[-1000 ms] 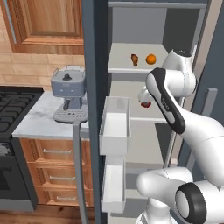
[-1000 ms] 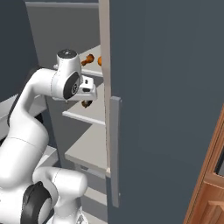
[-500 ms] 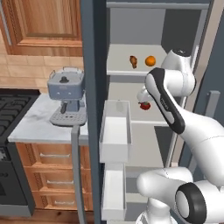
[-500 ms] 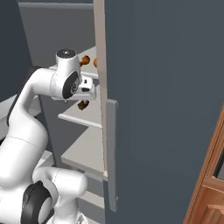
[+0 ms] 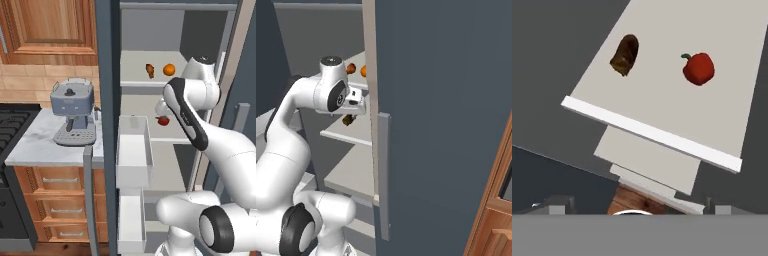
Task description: Take the chicken drumstick and tangerine from the highest rack and move them to the second highest rack where the sweet potato and bell pepper are located, to maximize freezer space. Close the freezer door after rearranging.
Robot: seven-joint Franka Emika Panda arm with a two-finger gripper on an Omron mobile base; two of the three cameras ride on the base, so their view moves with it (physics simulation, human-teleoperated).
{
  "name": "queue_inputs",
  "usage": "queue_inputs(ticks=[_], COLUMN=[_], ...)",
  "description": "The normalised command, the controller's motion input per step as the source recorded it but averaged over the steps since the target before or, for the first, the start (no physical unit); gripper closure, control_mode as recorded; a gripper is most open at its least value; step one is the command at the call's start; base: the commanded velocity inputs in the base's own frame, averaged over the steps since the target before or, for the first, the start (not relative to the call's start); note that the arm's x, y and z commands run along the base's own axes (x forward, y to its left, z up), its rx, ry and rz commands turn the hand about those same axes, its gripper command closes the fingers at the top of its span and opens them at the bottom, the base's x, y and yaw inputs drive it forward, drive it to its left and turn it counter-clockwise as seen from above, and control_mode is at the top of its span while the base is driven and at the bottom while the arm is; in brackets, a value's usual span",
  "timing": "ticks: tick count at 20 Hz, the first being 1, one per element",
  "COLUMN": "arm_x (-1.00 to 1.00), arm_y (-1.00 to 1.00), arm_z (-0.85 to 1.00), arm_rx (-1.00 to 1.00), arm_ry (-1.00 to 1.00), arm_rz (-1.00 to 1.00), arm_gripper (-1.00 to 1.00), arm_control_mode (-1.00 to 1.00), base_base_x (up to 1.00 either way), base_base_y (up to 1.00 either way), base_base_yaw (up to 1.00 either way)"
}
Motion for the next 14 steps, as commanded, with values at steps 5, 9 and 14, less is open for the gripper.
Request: queue_inputs(ticks=[5,9,14], arm_x=[0.60,0.74,0.69], arm_y=[0.07,0.02,-0.09], arm_z=[0.61,0.61,0.20], arm_rx=[0.00,0.00,0.00], arm_ry=[-0.31,-0.14,0.00], arm_rz=[-0.02,0.00,-0.01], arm_gripper=[-1.00,-1.00,-1.00], arm_control_mode=[-1.00,-1.00,-1.00], base_base_x=[0.00,0.00,0.00], base_base_y=[0.00,0.00,0.00], base_base_yaw=[0.00,0.00,0.00])
